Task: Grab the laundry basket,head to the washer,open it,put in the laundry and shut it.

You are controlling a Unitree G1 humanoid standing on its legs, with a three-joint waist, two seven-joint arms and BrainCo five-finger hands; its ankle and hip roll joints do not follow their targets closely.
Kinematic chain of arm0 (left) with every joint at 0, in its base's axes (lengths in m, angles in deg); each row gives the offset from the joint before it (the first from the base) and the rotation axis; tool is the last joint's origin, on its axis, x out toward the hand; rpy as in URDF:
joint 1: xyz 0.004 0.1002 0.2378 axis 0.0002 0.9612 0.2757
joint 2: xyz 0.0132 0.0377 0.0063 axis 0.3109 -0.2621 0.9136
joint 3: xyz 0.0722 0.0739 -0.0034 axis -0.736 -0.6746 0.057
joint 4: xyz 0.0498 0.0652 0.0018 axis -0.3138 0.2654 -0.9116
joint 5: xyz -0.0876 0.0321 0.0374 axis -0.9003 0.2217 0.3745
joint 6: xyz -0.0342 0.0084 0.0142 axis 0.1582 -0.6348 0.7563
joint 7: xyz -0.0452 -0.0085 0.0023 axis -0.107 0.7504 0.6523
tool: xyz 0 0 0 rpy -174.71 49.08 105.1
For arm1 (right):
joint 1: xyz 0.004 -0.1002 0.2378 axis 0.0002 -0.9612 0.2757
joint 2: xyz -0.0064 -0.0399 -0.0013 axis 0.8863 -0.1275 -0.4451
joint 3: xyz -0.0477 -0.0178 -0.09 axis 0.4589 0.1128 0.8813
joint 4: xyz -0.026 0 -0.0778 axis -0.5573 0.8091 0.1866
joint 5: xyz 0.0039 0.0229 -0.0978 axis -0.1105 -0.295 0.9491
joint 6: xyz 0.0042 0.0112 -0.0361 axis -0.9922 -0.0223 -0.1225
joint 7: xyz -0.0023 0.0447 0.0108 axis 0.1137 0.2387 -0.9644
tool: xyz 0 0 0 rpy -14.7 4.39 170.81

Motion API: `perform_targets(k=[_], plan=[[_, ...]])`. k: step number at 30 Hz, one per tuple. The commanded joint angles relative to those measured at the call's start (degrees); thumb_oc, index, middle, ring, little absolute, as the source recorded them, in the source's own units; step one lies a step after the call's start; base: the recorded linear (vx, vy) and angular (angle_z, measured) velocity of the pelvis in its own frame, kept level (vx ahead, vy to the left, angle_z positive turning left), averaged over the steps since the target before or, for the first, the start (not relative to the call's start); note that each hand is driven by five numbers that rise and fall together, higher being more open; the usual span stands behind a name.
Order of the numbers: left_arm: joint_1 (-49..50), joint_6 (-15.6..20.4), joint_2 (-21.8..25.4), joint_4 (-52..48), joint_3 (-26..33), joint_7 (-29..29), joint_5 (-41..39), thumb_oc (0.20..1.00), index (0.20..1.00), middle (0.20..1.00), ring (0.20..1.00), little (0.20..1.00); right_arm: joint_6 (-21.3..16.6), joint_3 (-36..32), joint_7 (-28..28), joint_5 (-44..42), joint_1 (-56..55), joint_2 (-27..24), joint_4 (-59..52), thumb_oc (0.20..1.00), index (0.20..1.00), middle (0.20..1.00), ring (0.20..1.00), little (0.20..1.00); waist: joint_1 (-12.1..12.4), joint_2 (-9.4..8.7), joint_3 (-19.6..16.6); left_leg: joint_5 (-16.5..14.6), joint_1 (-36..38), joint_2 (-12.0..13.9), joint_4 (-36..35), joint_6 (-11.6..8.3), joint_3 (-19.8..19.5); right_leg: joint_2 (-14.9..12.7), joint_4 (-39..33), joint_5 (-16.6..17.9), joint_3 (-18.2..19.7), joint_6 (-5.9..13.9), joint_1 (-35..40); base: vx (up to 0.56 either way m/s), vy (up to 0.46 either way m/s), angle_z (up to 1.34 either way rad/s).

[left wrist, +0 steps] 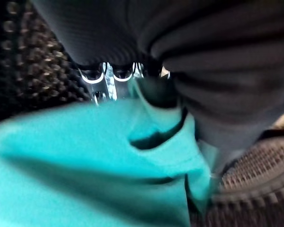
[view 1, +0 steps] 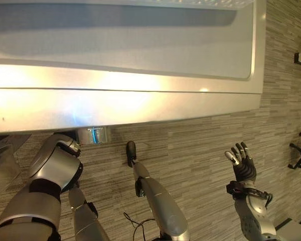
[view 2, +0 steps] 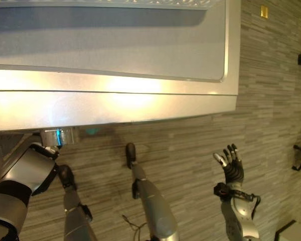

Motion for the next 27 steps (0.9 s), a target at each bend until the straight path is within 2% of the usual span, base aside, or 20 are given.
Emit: perform_targets(k=[1, 4, 8, 9, 11, 12, 13, 14, 15, 21, 25, 26, 27], plan=[[-11.1, 0.0, -2.6, -2.6, 2.3, 3.1, 7.4, 1.0, 1.0, 1.0, 1.0, 1.0, -0.1, -4.9, -0.9, -1.2, -1.1, 0.7, 1.1, 1.0, 1.0, 1.0, 1.0, 1.0, 1.5, 1.54, -2.9, -5.9, 5.8, 0.8, 0.2, 3.24, -0.3, -1.8, 9.8, -9.8, -1.4, 4.41, 4.3, 0.02, 0.008, 0.1], [-5.0, -0.5, -5.4, -6.2, 3.2, 4.8, 8.7, 1.0, 1.0, 1.0, 1.0, 1.0, 0.8, -4.8, -1.7, -2.4, -1.2, 1.4, 0.9, 1.0, 1.0, 1.0, 1.0, 1.0, 2.8, 2.24, -3.0, -6.2, 6.9, 0.7, 0.2, 3.34, -0.2, -2.0, 10.3, -10.3, -2.0, 4.2, 5.1, 0.03, 0.018, 0.12], [4.3, -1.1, -9.5, -12.9, 3.0, 10.1, 8.9, 1.0, 1.0, 1.0, 1.0, 1.0, 2.9, -4.9, -1.6, -2.1, -1.5, 2.3, -0.2, 1.0, 1.0, 1.0, 1.0, 1.0, 4.2, 3.3, -2.9, -6.5, 8.3, 0.7, 0.2, 3.43, 0.1, -2.3, 10.2, -10.7, -2.3, 4.14, 6.5, 0.01, 0.032, 0.16], [6.1, -1.7, -10.0, -15.5, 2.4, 11.6, 9.9, 1.0, 1.0, 1.0, 1.0, 1.0, 3.6, -5.2, -1.5, -2.1, -1.7, 2.5, -0.8, 1.0, 1.0, 1.0, 1.0, 1.0, 4.5, 3.36, -2.8, -5.2, 7.7, 0.3, 0.2, 3.7, 0.2, -2.7, 9.9, -9.5, -2.7, 3.78, 6.2, -0.04, 0.041, -0.03], [10.7, -2.7, -10.7, -21.8, 2.2, 13.8, 11.2, 1.0, 1.0, 1.0, 1.0, 1.0, 4.9, -5.4, -0.7, -1.0, -2.1, 3.1, -1.4, 1.0, 1.0, 1.0, 1.0, 1.0, 5.1, 3.95, -2.8, -5.5, 8.4, 0.4, 0.2, 3.65, 0.3, -2.7, 9.7, -9.7, -2.8, 3.83, 6.8, -0.02, 0.018, 0.0], [10.7, -2.7, -10.7, -21.8, 2.2, 13.8, 11.2, 1.0, 1.0, 1.0, 1.0, 1.0, 4.9, -5.4, -0.7, -1.0, -2.1, 3.1, -1.4, 1.0, 1.0, 1.0, 1.0, 1.0, 5.1, 3.95, -2.9, -5.5, 8.4, 0.4, 0.2, 3.65, 0.3, -2.7, 9.7, -9.7, -2.8, 3.83, 6.8, 0.04, 0.014, 0.03], [14.0, -3.3, -10.7, -28.2, 2.1, 15.8, 12.4, 1.0, 1.0, 1.0, 1.0, 1.0, 6.1, -5.3, -0.5, -0.5, -2.3, 3.6, -2.5, 1.0, 1.0, 1.0, 1.0, 1.0, 5.7, 4.51, -2.9, -5.8, 9.0, 0.4, 0.2, 3.65, 0.1, -2.8, 9.9, -9.9, -2.9, 3.87, 7.3, 0.0, 0.0, 0.0], [14.0, -3.4, -10.7, -28.3, 2.1, 15.8, 12.4, 1.0, 1.0, 1.0, 1.0, 1.0, 6.2, -5.3, -0.5, -0.4, -2.3, 3.6, -2.6, 1.0, 1.0, 1.0, 1.0, 1.0, 5.7, 4.5, -3.0, -5.8, 9.0, 0.4, 0.2, 3.64, 0.1, -2.8, 9.9, -9.9, -2.9, 3.87, 7.3, 0.05, 0.026, 0.02], [17.6, -3.8, -10.1, -33.9, 2.2, 17.8, 13.5, 1.0, 1.0, 1.0, 1.0, 1.0, 7.3, -5.0, -0.4, 0.3, -2.5, 4.0, -3.6, 1.0, 1.0, 1.0, 1.0, 1.0, 6.3, 5.15, -3.2, -6.2, 9.6, 0.4, 0.2, 3.65, -0.1, -2.8, 10.6, -10.5, -3.0, 3.88, 7.7, 0.05, 0.04, 0.0], [27.4, -4.6, -6.0, -44.5, 2.9, 24.7, 15.6, 1.0, 1.0, 1.0, 1.0, 1.0, 11.5, -5.7, -0.6, 2.6, -1.6, 4.8, -2.4, 1.0, 1.0, 1.0, 1.0, 1.0, 7.9, 6.85, -4.5, -7.8, 14.4, 0.4, 0.2, 4.04, 1.0, -3.8, 15.6, -12.5, -2.7, 4.18, 9.2, 0.07, 0.056, 0.03], [38.3, -5.2, -0.5, -51.7, 5.8, 31.4, 15.3, 1.0, 1.0, 1.0, 1.0, 1.0, 15.4, -6.3, -2.1, 6.0, -1.6, 4.8, 1.4, 1.0, 1.0, 1.0, 1.0, 1.0, 9.3, 8.19, -5.1, -8.6, 18.4, 0.2, 0.2, 4.31, 1.8, -4.3, 17.4, -13.4, -2.7, 4.63, 12.0, 0.08, 0.055, -0.06], [38.4, -5.3, -0.4, -51.9, 5.9, 31.5, 15.3, 1.0, 1.0, 1.0, 1.0, 1.0, 15.4, -6.2, -2.2, 6.0, -1.6, 4.8, 1.4, 1.0, 1.0, 1.0, 1.0, 1.0, 9.2, 8.14, -5.2, -8.5, 18.3, 0.1, 0.2, 4.34, 1.8, -4.4, 17.2, -13.2, -2.8, 4.61, 12.0, 0.1, 0.067, 0.02], [44.1, -5.5, 2.0, -54.9, 8.6, 33.9, 14.7, 1.0, 1.0, 1.0, 1.0, 1.0, 17.8, -8.5, -4.0, 9.3, -1.8, 3.5, 4.3, 1.0, 1.0, 1.0, 1.0, 1.0, 9.9, 8.81, -5.4, -8.9, 20.2, -0.2, 0.2, 4.58, 1.8, -4.9, 18.2, -13.6, -3.0, 4.85, 13.5, 0.1, 0.083, 0.04]])
